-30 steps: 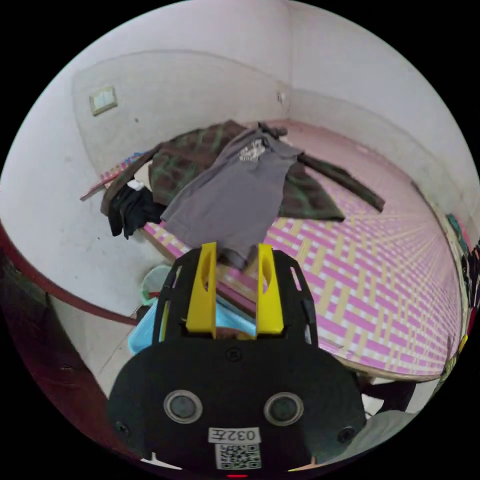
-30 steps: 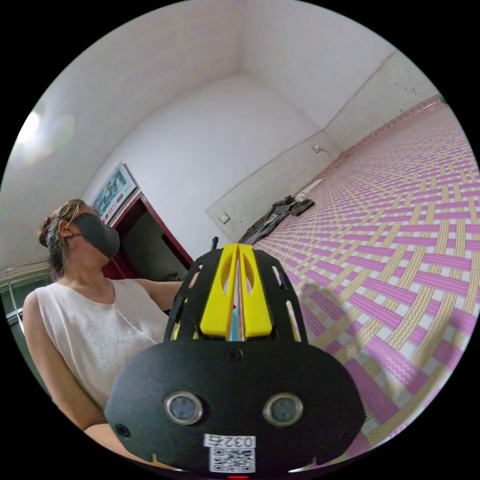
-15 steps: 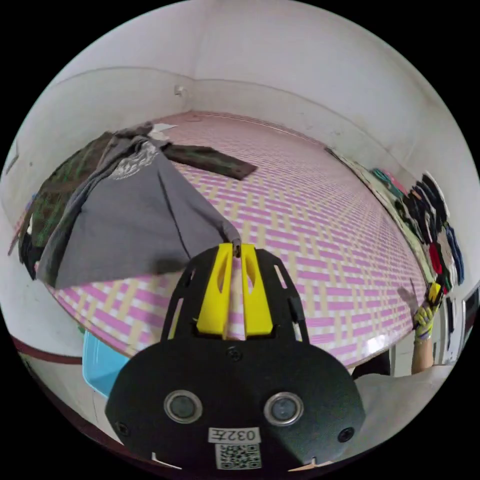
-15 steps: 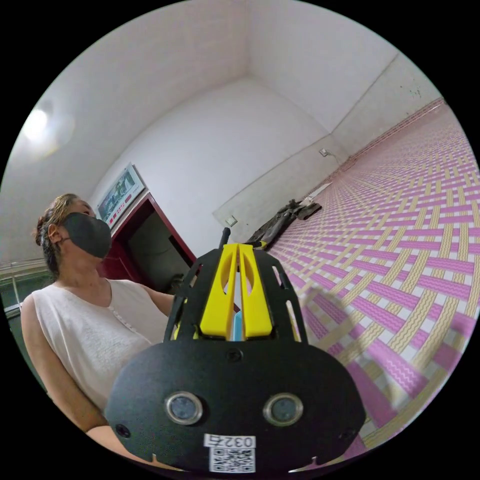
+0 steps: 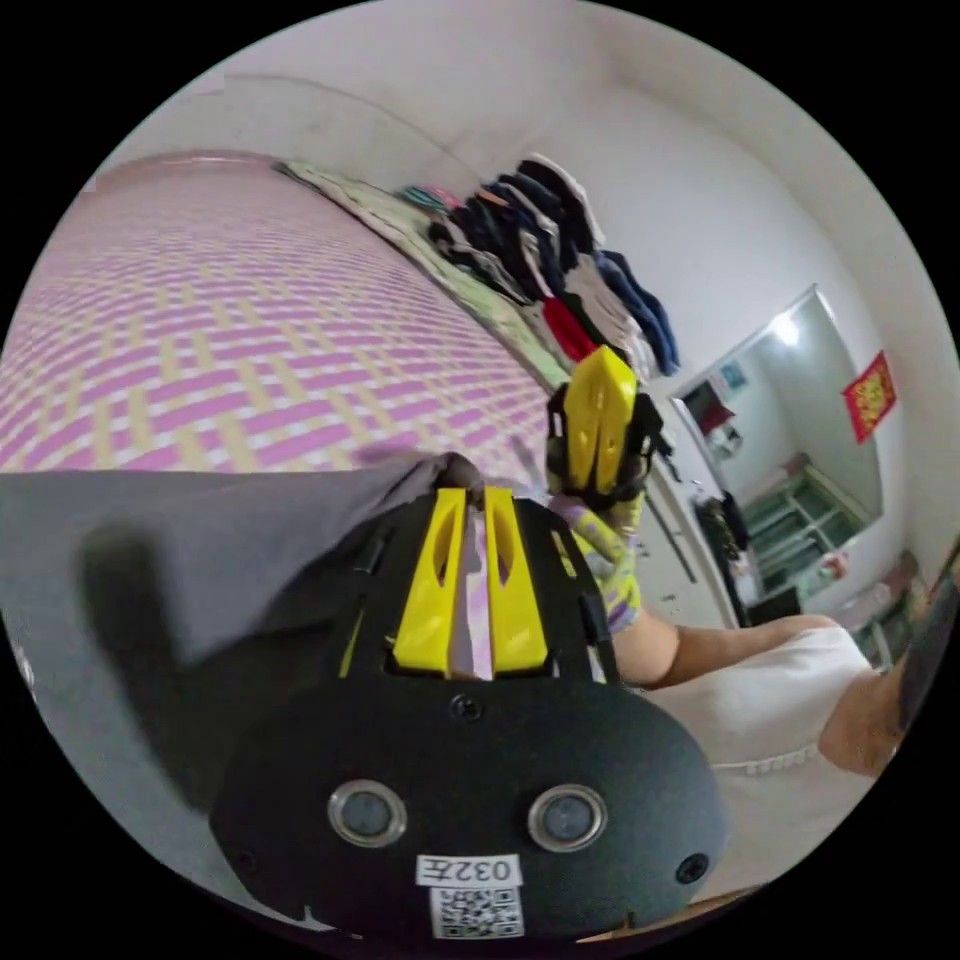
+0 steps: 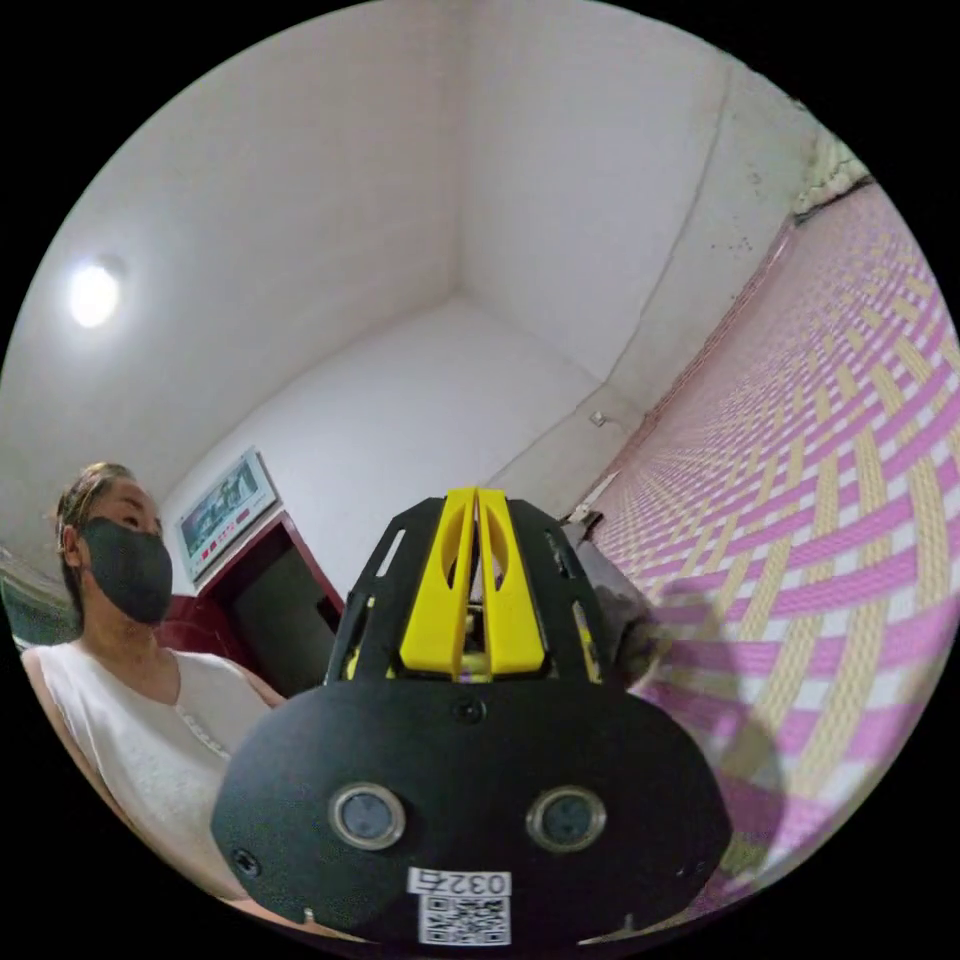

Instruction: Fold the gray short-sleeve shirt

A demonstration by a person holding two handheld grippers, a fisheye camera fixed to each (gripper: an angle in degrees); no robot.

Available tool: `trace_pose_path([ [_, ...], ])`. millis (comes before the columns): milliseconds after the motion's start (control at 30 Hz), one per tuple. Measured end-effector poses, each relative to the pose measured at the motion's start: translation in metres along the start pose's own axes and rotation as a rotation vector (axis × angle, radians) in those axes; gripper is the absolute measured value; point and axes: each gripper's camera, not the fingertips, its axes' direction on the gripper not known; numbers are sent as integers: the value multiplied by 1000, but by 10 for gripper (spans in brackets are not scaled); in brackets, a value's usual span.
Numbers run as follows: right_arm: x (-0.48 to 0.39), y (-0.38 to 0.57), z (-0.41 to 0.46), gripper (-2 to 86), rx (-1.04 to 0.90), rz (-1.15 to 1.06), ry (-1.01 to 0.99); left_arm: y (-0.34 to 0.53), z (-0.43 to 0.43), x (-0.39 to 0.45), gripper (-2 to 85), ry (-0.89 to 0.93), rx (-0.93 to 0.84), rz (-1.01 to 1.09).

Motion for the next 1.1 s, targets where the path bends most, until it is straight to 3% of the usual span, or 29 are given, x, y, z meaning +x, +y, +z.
trace_pose_path([
  [133,-31,-5,-27,2,-34,15,195,-4,33,14,42,377,-79,2],
  [200,-43,-14,-24,22,-161,20,322,12,2,27,58,375,7,47],
  [300,-65,-16,5,56,-366,-54,482,49,-86,41,83,6,194,47],
  [367,-72,-8,47,78,-533,-98,563,81,-156,36,96,-446,305,-83],
  [400,-73,-5,59,82,-571,-111,583,89,-170,32,103,-573,320,-139],
  [467,-75,7,107,108,-698,-154,702,110,-213,5,126,-1000,305,-372],
  [500,-74,10,118,109,-721,-166,738,113,-221,-6,132,-1053,287,-434],
  [567,-73,23,152,103,-766,-216,864,123,-239,-53,140,-1017,234,-570],
  [633,-75,29,165,75,-761,-206,864,124,-237,-84,140,-913,190,-625],
  [700,-79,37,175,28,-773,-210,809,109,-230,-83,140,-957,191,-577],
  [833,-97,60,185,-6,-724,-225,855,39,-194,-102,139,-975,82,-523],
  [1100,-121,98,159,16,-461,-114,992,-158,-87,-142,133,-891,-58,-382],
])
